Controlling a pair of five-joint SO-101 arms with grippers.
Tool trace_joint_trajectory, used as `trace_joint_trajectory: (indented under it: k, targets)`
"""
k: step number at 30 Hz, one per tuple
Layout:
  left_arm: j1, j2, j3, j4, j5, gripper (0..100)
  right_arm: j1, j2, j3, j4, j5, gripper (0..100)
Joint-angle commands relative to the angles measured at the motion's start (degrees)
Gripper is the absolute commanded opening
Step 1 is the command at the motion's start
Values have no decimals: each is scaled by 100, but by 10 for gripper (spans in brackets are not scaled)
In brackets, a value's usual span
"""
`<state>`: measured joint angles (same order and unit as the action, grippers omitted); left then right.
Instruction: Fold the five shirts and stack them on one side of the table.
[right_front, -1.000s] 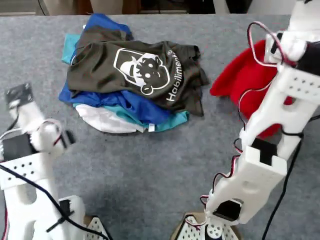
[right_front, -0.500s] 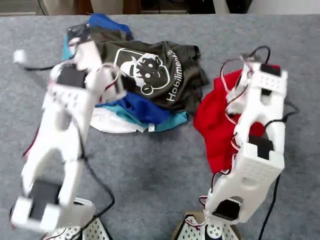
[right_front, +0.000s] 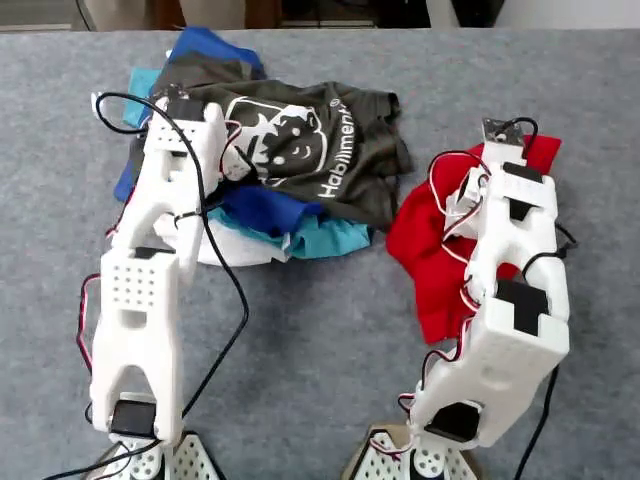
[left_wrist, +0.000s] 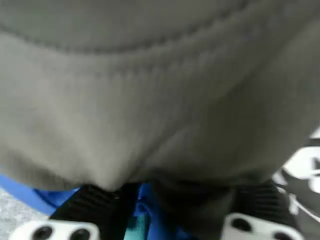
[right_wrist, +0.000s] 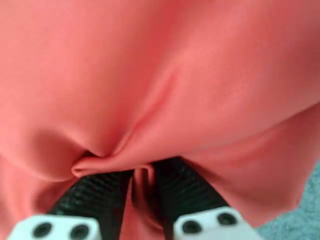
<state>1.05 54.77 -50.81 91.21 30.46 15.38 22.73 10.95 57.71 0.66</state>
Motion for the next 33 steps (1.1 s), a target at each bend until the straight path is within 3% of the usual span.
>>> trace_joint_trajectory:
  k: [1,2,4,12,21,26,30,33]
  targets:
    - [-589,787,-1714,835,-167,48,-66,-57,22,-193,-44,2]
    - [-730,919,-2136,985,-273,5,-66,-57,22,-193,-44,2]
    - [-1099,1033,-2725,976,-475,41,-57,-57,22,-193,-44,2]
    - [-3200,101,-4387,967,-1099,18,-66,-57,22,-202,-18,2]
    - [-5090,-1684,-4501,958,-1090,18,-75,-48,22,-202,-9,2]
    - [-4967,-2870,-4475,958,-1090,18,-84,-48,22,-202,-9,2]
    - [-4000,-3046,-4185,958,-1125,18,-84,-48,31,-202,-9,2]
    - [-3138,-2624,-3297,800,-1143,19,-84,-48,40,-202,-9,2]
